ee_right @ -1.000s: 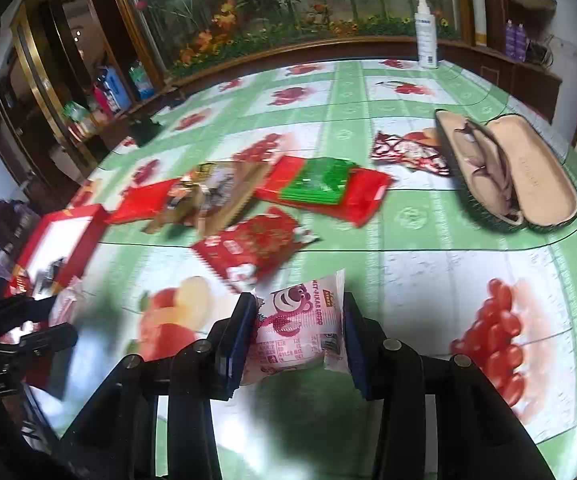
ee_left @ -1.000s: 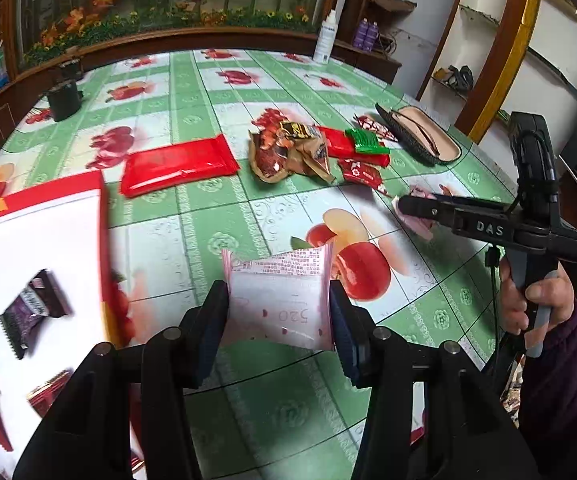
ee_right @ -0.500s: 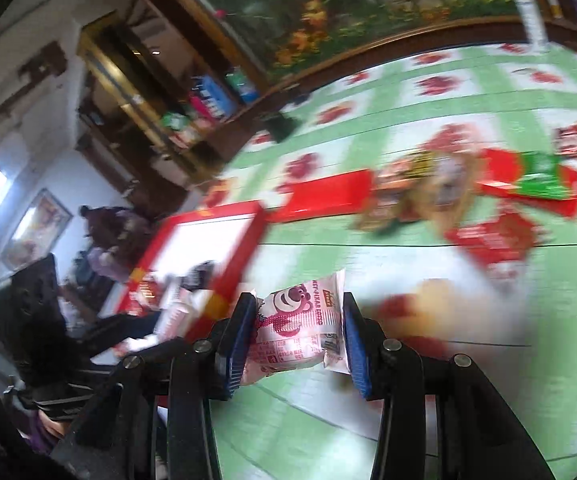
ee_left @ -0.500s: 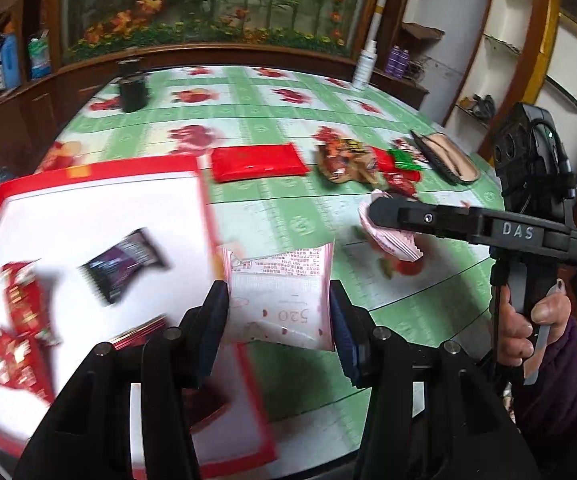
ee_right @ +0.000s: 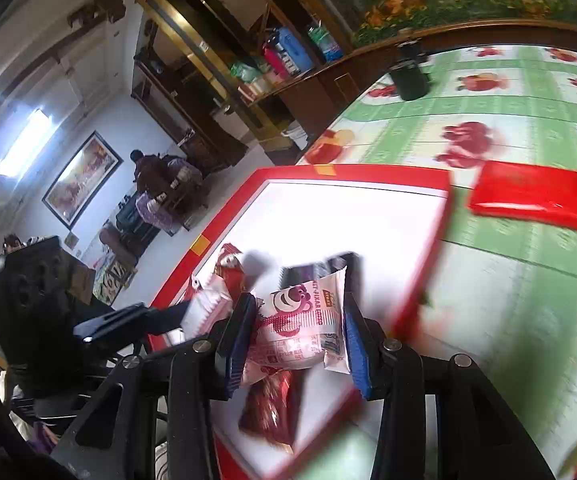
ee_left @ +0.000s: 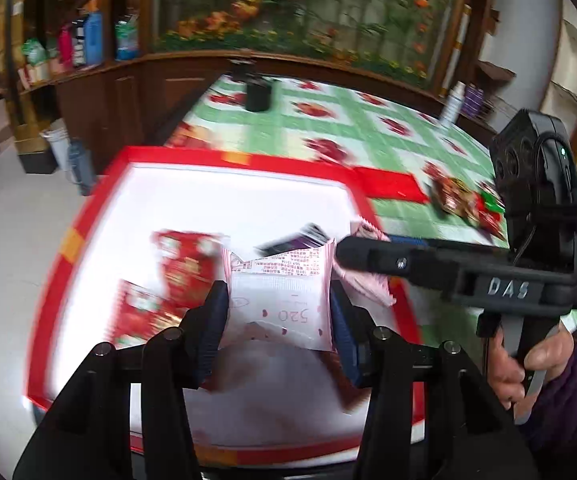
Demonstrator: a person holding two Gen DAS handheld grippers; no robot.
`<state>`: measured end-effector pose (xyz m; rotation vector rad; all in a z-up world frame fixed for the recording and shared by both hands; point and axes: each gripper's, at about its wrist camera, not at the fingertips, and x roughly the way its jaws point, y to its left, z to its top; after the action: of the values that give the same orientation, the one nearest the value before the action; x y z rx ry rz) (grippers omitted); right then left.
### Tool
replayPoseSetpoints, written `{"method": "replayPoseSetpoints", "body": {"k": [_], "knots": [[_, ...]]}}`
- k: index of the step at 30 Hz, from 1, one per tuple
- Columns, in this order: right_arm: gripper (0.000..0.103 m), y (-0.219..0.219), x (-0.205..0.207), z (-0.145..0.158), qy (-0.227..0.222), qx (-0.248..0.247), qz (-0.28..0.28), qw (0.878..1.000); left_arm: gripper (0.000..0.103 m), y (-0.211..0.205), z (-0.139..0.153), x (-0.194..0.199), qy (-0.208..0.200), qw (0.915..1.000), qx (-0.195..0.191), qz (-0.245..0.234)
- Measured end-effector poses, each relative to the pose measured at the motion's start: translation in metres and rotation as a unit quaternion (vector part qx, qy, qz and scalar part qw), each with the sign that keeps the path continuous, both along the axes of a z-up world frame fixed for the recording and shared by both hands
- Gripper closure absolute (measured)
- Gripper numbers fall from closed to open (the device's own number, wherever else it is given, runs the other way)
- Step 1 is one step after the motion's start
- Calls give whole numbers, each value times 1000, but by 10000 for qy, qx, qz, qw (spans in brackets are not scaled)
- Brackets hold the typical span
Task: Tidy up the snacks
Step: 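Carry both pink packets over the white tray and open both grippers, then sweep the green-and-red pack and red candy bags toward the tray with the right gripper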
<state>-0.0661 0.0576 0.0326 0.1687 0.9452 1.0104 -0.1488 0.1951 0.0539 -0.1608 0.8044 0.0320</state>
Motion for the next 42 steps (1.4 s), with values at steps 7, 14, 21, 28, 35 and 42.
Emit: {"method": "replayPoseSetpoints", "body": {"k": [7, 14, 21, 28, 35, 42], "knots": [[60, 46, 2, -4, -289, -390, 153, 9987, 55, 31, -8, 19, 135, 9990, 96, 407], [58, 57, 10, -4, -418, -496, 101, 9978, 54, 48, -16, 36, 297, 9972, 199, 656], [54, 56, 35, -4, -389, -591, -115, 9974, 51, 48, -21, 54, 448, 9945, 414, 851], [42, 25, 62, 1, -160, -348, -601, 9975, 32, 42, -18, 61, 586, 9871, 844, 1230], [42, -11, 79, 19, -271, -192, -943, 9950, 26, 19, 12, 59, 305, 9767, 1623, 1372], [41, -74, 97, 35, -517, -200, -1477, 9875, 19, -25, 34, 61, 24, 9824, 1640, 890]]}}
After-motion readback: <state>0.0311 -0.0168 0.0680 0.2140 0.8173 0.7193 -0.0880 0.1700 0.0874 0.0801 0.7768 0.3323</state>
